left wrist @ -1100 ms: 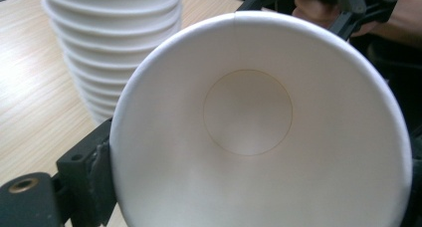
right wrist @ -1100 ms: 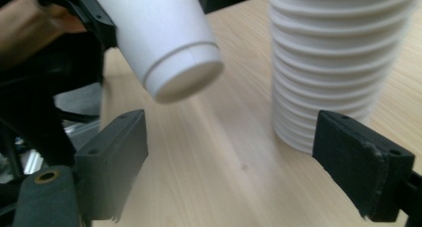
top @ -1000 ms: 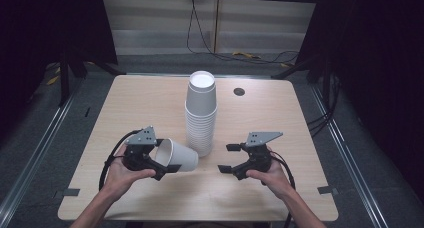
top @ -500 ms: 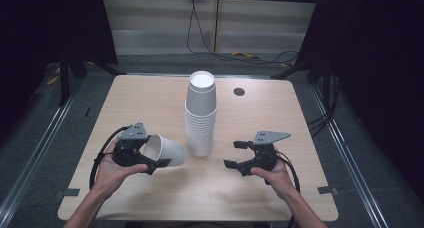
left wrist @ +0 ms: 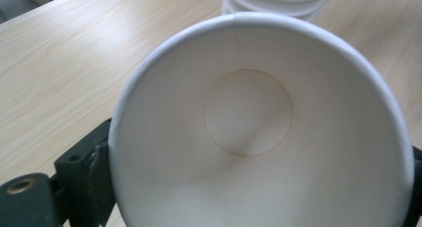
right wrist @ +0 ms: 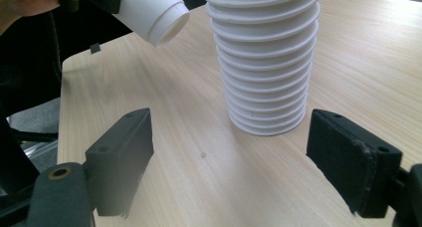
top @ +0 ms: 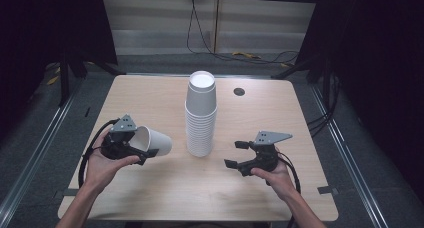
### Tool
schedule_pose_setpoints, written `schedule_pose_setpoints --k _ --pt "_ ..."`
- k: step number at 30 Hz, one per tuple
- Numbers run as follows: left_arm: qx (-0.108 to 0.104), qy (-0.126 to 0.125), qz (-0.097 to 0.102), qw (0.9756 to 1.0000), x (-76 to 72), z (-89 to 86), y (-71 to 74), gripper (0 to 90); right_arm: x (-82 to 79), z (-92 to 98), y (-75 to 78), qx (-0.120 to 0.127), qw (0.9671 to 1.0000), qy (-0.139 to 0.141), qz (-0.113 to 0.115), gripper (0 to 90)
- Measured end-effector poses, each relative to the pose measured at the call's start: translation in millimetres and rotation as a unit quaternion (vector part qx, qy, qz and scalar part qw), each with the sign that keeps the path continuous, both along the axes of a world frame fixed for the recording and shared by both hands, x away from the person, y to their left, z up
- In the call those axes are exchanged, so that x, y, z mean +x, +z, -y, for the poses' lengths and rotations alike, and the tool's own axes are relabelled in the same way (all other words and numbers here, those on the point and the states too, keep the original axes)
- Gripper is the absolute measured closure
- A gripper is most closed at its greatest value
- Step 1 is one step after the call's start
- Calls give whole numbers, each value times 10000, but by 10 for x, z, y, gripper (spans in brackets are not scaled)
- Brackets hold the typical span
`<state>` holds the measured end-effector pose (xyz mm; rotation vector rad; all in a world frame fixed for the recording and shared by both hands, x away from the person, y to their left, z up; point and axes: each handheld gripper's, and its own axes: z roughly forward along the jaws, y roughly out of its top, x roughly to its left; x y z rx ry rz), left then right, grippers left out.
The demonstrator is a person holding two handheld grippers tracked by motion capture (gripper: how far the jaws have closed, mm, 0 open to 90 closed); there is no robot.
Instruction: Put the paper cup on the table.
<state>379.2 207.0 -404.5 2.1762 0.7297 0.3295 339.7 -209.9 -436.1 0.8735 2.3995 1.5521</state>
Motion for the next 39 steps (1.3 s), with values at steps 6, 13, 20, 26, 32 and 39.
schedule_pose_setpoints --k 6,13,20,26,32,39 --pt "226 161 -201 9994 123 -33 -30 76 -58 6 39 -100 9999 -69 59 171" --pt "558 203 -368 9976 263 47 -19 76 -81 74 -4 -91 9997 -210 94 163" --pt "706 295 -556 9955 405 110 -56 75 -74 72 -18 -97 9997 -199 95 163" --pt "949 402 -692 9923 512 134 -62 70 -55 59 -37 -140 9997 -179 87 166" --pt "1203 408 -840 9883 614 216 -114 67 -54 53 -47 -153 9997 -170 60 167" --pt "1552 318 -917 9831 695 304 -130 65 -38 46 -68 -153 9997 -165 30 168"
